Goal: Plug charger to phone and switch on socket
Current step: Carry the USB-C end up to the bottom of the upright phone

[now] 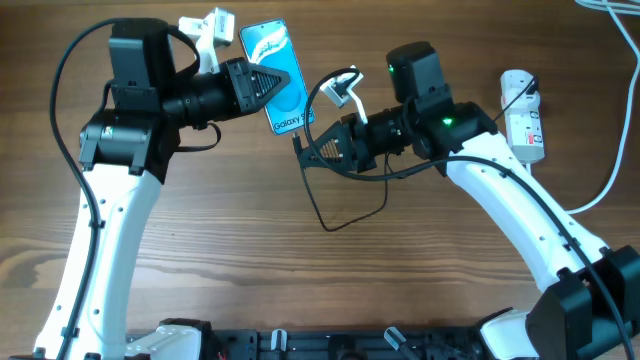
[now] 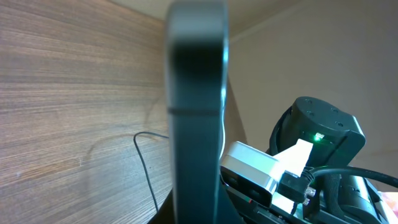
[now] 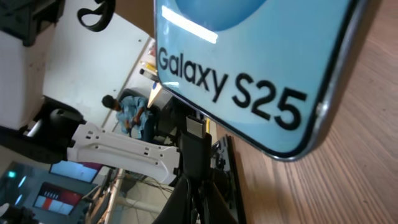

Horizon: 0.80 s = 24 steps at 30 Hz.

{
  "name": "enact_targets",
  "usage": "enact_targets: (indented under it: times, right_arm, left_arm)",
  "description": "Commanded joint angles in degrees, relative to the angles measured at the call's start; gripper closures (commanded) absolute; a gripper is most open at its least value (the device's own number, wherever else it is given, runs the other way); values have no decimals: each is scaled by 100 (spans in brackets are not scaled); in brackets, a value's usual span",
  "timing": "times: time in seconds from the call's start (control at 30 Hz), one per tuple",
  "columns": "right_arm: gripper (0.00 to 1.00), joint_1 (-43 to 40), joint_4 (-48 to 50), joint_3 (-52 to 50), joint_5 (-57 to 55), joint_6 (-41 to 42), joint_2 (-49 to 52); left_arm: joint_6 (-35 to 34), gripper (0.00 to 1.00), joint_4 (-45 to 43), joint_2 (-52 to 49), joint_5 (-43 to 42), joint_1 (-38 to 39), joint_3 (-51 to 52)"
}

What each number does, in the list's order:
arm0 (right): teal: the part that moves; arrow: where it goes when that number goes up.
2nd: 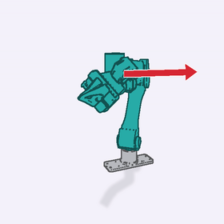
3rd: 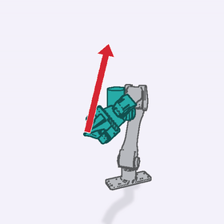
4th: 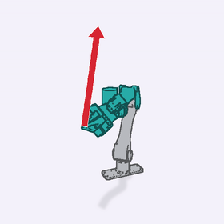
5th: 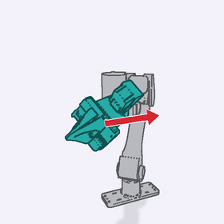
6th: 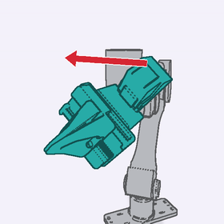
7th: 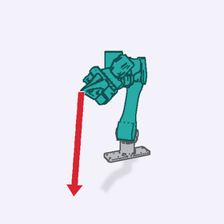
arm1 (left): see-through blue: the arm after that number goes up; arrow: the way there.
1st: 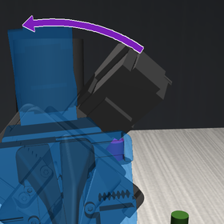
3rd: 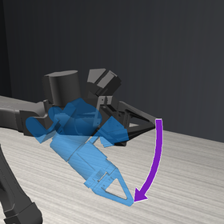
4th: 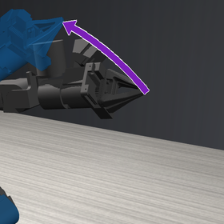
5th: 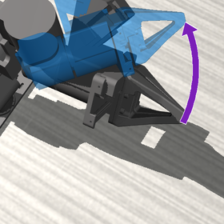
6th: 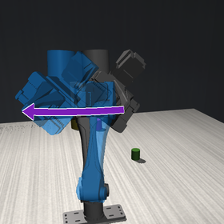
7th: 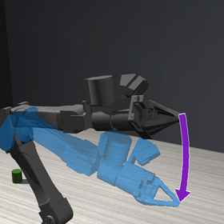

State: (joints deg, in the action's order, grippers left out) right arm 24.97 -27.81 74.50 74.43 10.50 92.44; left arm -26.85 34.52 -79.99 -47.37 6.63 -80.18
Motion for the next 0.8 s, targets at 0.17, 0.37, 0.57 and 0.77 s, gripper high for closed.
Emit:
enact_targets:
  times: [0.17, 0.37, 0.57, 0.77]
  right_arm:
    - [96, -9, 35, 81, -310, 168, -81]
    - [96, -9, 42, 81, -308, 173, -81]
    - [96, -7, 260, 81, -308, 372, -81]
    - [96, -7, 356, 81, -308, 470, -81]
  left_arm:
    - [109, 96, 70, -7, -11, 0, -37]
    - [111, 96, 66, -7, -4, 0, -37]
    - [111, 96, 87, -7, 57, 0, -37]
    - [109, 96, 111, -7, 52, 0, -37]
